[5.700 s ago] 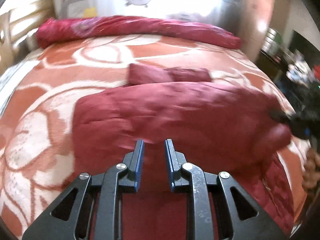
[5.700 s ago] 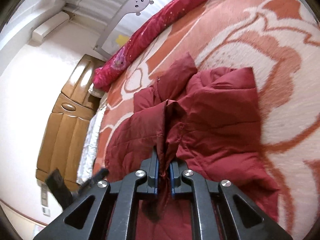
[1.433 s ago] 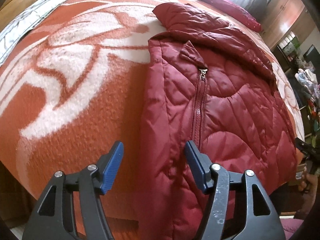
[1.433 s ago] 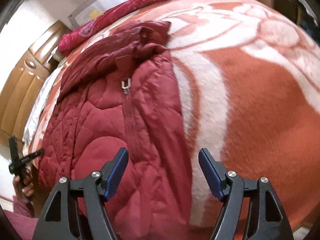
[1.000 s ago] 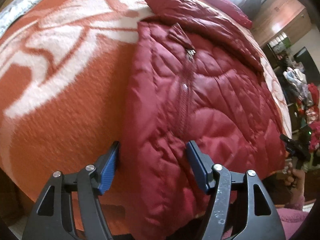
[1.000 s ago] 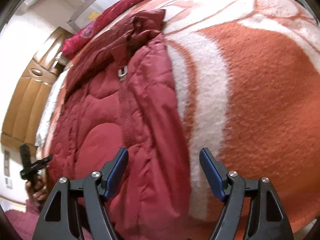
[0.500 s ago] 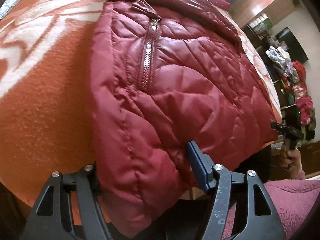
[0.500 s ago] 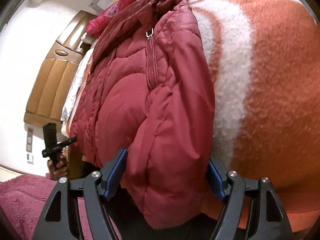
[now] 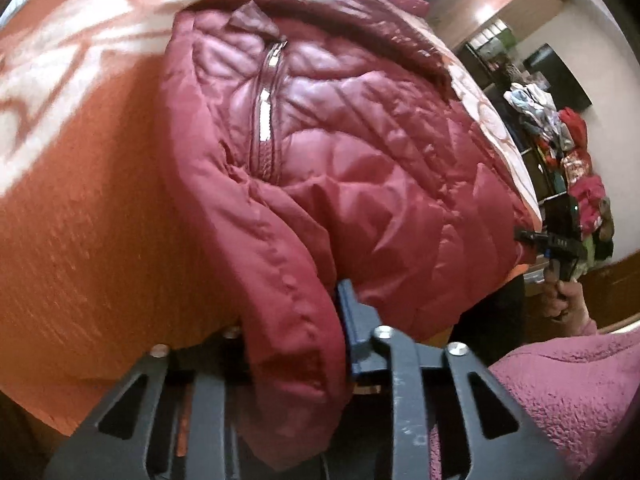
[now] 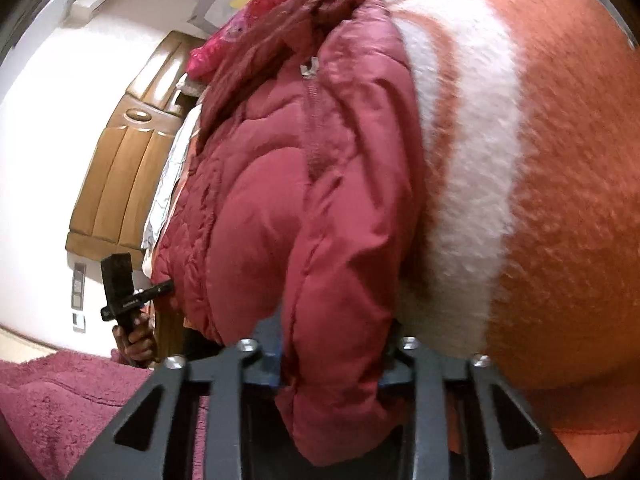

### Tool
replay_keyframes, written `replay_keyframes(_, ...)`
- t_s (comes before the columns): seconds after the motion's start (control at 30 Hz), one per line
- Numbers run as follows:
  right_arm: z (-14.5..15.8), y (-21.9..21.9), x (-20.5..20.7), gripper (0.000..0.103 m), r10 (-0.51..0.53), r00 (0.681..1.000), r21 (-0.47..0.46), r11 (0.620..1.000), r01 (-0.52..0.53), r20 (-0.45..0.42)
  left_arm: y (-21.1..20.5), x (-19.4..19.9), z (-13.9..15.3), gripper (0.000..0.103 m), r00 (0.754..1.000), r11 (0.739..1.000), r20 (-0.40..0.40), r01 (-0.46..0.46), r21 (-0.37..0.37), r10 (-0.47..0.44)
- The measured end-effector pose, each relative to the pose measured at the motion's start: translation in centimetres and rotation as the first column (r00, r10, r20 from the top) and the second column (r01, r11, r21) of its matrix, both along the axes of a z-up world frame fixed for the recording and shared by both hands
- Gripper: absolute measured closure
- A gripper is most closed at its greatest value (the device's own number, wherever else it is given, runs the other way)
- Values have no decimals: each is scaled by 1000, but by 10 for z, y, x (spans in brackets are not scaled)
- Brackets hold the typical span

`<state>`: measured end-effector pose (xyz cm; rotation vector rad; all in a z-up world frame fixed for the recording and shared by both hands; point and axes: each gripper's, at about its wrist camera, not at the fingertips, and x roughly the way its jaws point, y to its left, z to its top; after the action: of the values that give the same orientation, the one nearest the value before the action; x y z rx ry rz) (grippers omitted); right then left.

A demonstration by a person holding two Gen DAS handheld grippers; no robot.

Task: Fold large clothes
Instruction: 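Lift the hem with both grippers and fold it toward the collar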

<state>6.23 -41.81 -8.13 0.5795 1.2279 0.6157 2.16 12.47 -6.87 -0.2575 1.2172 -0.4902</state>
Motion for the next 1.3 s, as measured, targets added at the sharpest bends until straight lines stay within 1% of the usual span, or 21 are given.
replay_keyframes(0.1, 13, 0, 2, 79, -13, 999, 55, 998, 11, 42, 0, 0, 14, 87, 999, 1000, 43, -13, -20, 14)
replay_keyframes(0.3, 39, 0, 8, 80, -54, 991, 142, 989, 36, 126, -1, 2, 47, 88, 987, 995, 142, -58, -83, 69)
replay_keyframes(0.4, 49, 3, 10, 80, -69, 985, 155, 987, 44, 159, 1, 6, 58, 88, 980, 991, 178, -74, -115, 94)
replay_keyframes(0.53, 58, 6, 13, 80, -85, 978, 165, 985, 54, 192, -2, 10, 69, 88, 971, 990, 212, -88, -114, 111)
replay_keyframes(0.63, 63, 7, 16, 80, -98, 971, 171, 983, 61, 216, 0, 13, 78, 88, 963, 987, 240, -94, -127, 123)
replay_keyframes(0.9, 81, 3, 35, 80, -145, 951, 204, 975, 90, 273, 3, 28, 103, 88, 933, 980, 319, -122, -155, 166)
replay_keyframes(1.3, 103, 5, 62, 80, -195, 922, 240, 964, 117, 334, 5, 53, 120, 88, 902, 964, 363, -165, -207, 232)
